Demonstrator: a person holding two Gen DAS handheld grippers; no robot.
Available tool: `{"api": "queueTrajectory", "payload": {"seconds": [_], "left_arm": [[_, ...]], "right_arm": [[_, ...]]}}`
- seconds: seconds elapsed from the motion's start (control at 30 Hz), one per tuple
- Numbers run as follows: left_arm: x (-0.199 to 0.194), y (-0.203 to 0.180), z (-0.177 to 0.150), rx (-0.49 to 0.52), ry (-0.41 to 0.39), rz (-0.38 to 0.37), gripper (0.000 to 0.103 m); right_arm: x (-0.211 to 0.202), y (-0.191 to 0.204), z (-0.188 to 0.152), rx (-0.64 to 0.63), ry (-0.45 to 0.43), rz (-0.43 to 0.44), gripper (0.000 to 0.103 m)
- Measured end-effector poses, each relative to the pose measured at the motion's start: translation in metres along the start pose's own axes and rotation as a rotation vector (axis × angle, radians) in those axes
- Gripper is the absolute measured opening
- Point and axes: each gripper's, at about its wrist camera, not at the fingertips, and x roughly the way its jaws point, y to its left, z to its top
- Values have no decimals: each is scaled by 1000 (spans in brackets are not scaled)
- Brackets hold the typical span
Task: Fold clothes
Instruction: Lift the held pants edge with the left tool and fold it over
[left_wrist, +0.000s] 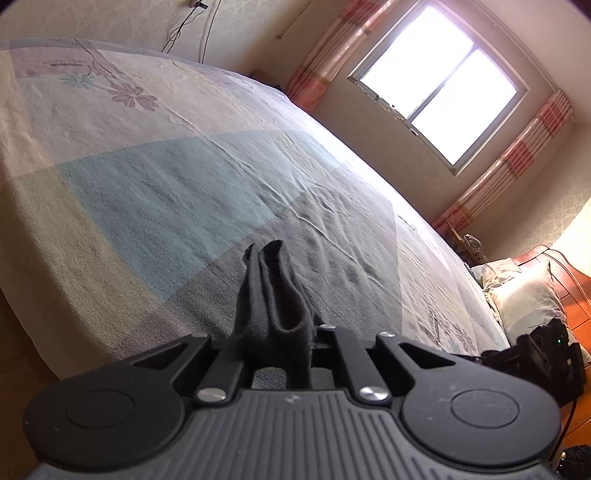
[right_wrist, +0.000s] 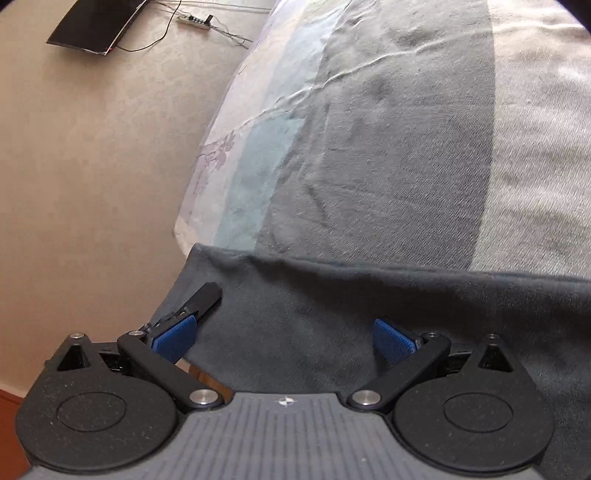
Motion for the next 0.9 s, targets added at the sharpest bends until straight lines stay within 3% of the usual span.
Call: {"api": "queueTrajectory", "payload": {"seconds": [0.23,0.33,0.43,0.63,0.9], "left_arm": [[-1,-1,-2,12,8,13,5],[-2,-2,-3,23,4,14,5],[-3,-4,-4,28,3,16,5],[-2,-6,-5,18,1,12,5],[-1,-6,-2,19,7,12,5]], "right_arm": [[4,4,23,38,-105,-49,103],[-9,11,13,42,-108,-13,103],[-16,18,-9,31,-78,8,103],[-4,23,-47,38,-23,-80,103],[5,31,-78,68,34,-96,103]]}}
